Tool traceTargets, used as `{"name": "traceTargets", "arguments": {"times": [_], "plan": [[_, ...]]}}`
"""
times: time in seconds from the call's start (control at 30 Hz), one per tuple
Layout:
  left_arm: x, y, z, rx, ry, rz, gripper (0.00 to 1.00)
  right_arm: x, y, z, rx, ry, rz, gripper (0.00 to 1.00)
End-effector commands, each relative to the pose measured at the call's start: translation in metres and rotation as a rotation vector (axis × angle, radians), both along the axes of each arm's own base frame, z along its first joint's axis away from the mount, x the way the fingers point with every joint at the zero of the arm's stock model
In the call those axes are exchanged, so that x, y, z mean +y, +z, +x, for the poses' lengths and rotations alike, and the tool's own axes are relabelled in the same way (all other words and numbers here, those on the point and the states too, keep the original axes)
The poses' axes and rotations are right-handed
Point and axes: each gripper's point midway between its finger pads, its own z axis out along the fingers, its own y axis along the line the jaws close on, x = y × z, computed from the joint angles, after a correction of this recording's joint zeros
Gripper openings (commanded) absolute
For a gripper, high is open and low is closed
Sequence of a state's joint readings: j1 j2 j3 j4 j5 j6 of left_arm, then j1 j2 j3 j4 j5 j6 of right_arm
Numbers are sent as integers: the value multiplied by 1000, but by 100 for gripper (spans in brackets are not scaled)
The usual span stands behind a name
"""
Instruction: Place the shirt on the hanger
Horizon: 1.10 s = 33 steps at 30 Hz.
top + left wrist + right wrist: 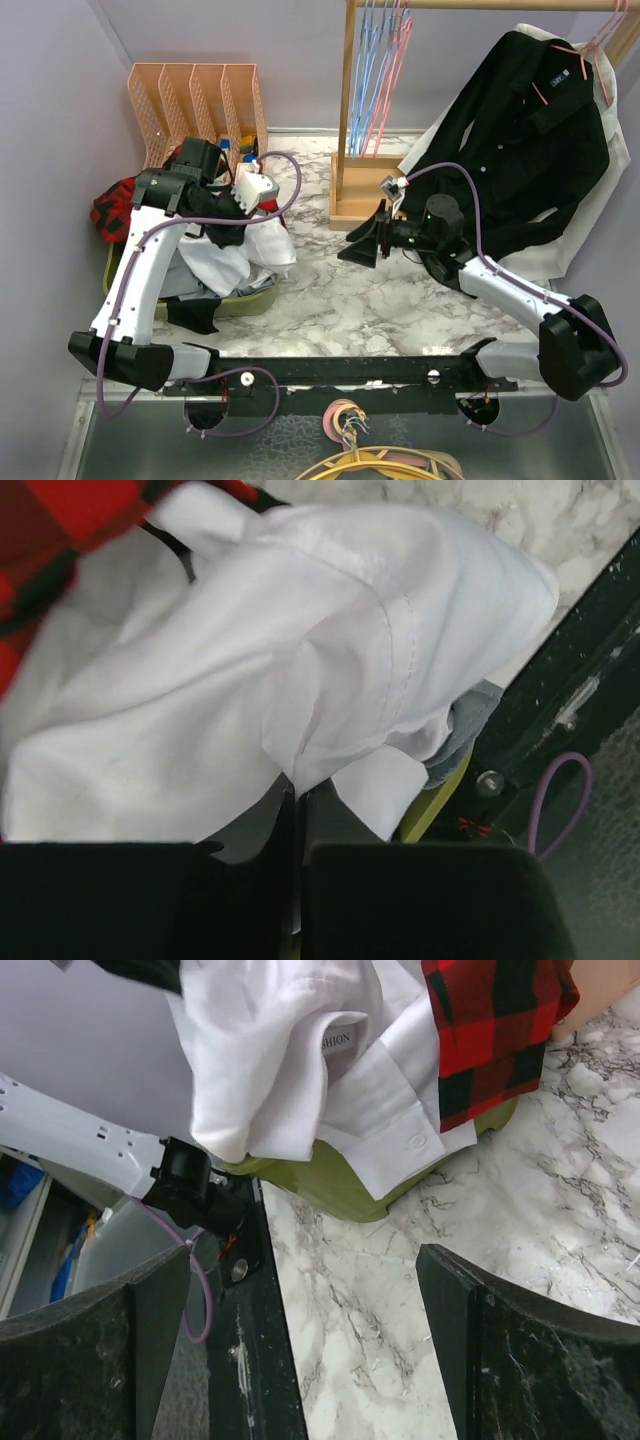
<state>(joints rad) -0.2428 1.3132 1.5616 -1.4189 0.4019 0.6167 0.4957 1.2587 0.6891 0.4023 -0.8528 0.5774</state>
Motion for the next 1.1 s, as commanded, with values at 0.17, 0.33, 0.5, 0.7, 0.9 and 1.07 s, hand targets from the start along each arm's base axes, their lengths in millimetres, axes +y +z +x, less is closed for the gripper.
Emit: {"name": "traceTargets", "arguments": {"times": [0.17,0.33,0.5,0.7,0.9,1.07], "plan": [[-3,168,12,-578,-53,-115,0,25,62,-4,-361,-48,104,94],[-1,196,6,-668,-40,-135,0,69,81,-2,-570,-45,84,98],[3,192,4,-667,-30,-115,0,110,79,6,-638,5,88,100],[8,195,4,-694,-18,-98,0,127,63,3,-672,58,55,100],[12,198,7,-710,0,-83,0,130,49,7,-666,37,36,100],[18,203,10,-739,30,-58,0,142,34,20,-649,8,33,96]]}}
